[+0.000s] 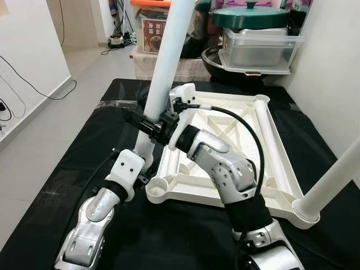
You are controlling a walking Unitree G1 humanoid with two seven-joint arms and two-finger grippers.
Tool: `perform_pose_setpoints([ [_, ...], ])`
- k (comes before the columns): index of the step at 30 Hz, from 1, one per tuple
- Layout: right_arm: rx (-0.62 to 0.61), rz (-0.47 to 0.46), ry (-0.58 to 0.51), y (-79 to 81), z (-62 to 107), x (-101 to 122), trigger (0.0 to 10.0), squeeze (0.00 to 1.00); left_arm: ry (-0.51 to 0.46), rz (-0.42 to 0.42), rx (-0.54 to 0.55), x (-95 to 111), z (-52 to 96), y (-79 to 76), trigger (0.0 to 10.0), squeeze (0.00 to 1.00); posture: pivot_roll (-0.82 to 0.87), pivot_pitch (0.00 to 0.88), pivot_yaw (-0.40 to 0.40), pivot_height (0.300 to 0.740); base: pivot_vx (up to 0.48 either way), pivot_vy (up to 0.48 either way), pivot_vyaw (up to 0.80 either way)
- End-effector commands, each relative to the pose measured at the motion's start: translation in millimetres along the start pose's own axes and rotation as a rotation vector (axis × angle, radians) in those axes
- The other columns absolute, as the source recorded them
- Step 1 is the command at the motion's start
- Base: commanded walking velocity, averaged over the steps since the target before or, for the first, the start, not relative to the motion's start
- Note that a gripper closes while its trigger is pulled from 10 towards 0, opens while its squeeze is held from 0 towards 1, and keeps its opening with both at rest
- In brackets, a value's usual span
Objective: Building children table
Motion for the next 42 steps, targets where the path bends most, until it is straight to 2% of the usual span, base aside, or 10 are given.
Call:
perform_pose_setpoints([
  [1, 0.107, -0.034, -0.002, 8.8, 1.5, 5, 10.0, 0.0, -0.042, -0.003, -0.119, 11, 4.1, -16.8, 10.0, 0.0, 0.05, 0.0, -0.055, 0.74, 0.0, 0.0, 0.0],
  [5, 0.346, -0.12, 0.019, 23.8, 17.4, 13, 10.0, 0.0, -0.093, 0.043, -0.287, 25, 20.7, -35.3, 10.0, 0.0, 0.06, 0.0, -0.061, 0.74, 0.0, 0.0, 0.0],
  [17, 0.749, -0.253, 0.108, 72.0, 50.0, 15, 10.0, 0.0, -0.086, 0.105, -0.481, 30, 41.6, -46.5, 10.0, 0.0, 0.07, 0.0, -0.061, 0.74, 0.0, 0.0, 0.0],
  [25, 0.804, -0.139, 0.219, 79.0, 58.4, -10, 10.0, 0.0, -0.066, 0.149, -0.573, 30, 48.6, -53.7, 10.0, 0.0, 0.06, 0.0, -0.05, 0.74, 0.0, 0.0, 0.0],
  [27, 0.762, -0.016, 0.263, 73.6, 56.7, -21, 10.0, 0.0, -0.057, 0.158, -0.59, 29, 50.5, -49.9, 10.0, 0.0, 0.06, 0.0, -0.039, 0.74, 0.0, 0.0, 0.0],
  [30, 0.74, 0.049, 0.297, 70.0, 56.8, -27, 10.0, 0.0, -0.052, 0.161, -0.612, 30, 52.8, -49.6, 10.0, 0.0, 0.06, 0.0, -0.039, 0.74, 0.0, 0.0, 0.0],
  [35, 0.719, 0.047, 0.304, 66.1, 57.2, -27, 10.0, 0.0, -0.035, 0.152, -0.654, 28, 57.7, -50.7, 10.0, 0.0, 0.05, 0.0, -0.035, 0.74, 0.0, 0.0, 0.0],
  [40, 0.719, 0.06, 0.318, 62.0, 60.6, -28, 7.6, 0.0, 0.003, 0.138, -0.717, 21, 67.1, -52.7, 10.0, 0.0, 0.05, 0.0, -0.03, 0.74, 0.0, 0.0, 0.0],
  [41, 0.721, 0.06, 0.318, 61.2, 61.1, -28, 4.9, 0.0, 0.01, 0.136, -0.731, 20, 69.3, -52.9, 10.0, 0.0, 0.05, 0.0, -0.03, 0.74, 0.0, 0.0, 0.0],
  [42, 0.721, 0.06, 0.318, 61.2, 61.1, -28, 4.9, 0.0, 0.01, 0.136, -0.731, 20, 69.3, -52.9, 10.0, 0.0, 0.05, 0.0, -0.03, 0.74, 0.0, 0.0, 0.0],
])
Point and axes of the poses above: a point about 5 cm out from each wrist's last joint towards the gripper, its own z axis pointing back from the gripper into the wrist, its own x axis along the axis of the wrist's last joint, y = z × x, the point moved 4 cm from there along -z, pointing out of the wrist towards the gripper, and after that the axes turned 10 degrees about -z, right-handed, at the moved point
